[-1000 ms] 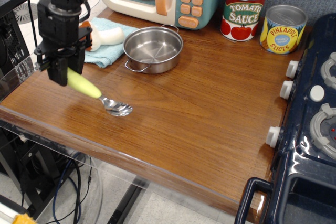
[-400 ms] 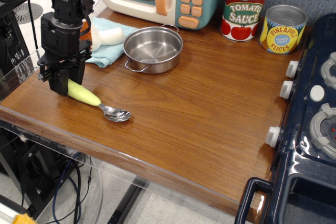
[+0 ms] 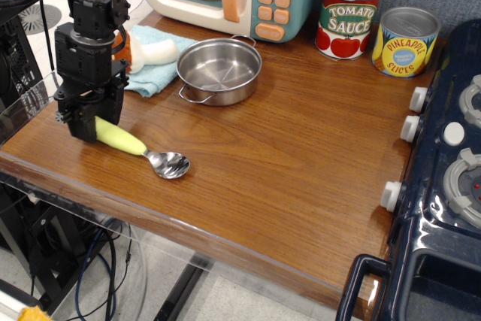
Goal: Move the yellow spoon to the front of the table.
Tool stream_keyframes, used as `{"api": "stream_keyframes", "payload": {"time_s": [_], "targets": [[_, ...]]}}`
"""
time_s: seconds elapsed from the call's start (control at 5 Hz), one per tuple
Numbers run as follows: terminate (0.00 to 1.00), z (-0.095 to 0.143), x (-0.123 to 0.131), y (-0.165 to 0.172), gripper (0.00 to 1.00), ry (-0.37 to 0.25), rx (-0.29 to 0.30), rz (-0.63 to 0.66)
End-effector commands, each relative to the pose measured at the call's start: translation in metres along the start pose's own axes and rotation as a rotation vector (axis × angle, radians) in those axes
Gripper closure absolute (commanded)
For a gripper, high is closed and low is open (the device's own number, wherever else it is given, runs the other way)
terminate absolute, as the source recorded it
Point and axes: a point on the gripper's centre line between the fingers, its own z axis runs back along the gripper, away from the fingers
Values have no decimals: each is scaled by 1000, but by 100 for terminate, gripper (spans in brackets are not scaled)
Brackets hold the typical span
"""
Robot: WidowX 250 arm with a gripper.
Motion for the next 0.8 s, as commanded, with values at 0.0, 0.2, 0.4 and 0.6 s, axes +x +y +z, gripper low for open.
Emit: {"api": "stream_keyframes", "payload": {"time_s": [0.0, 0.2, 0.4, 0.6], "targets": [[0, 31, -20, 13, 0, -19, -49, 10], [0, 39, -20, 13, 0, -15, -71, -8], [0, 62, -20, 16, 0, -64, -144, -13], [0, 78, -24, 18, 0, -100, -198, -37]]}}
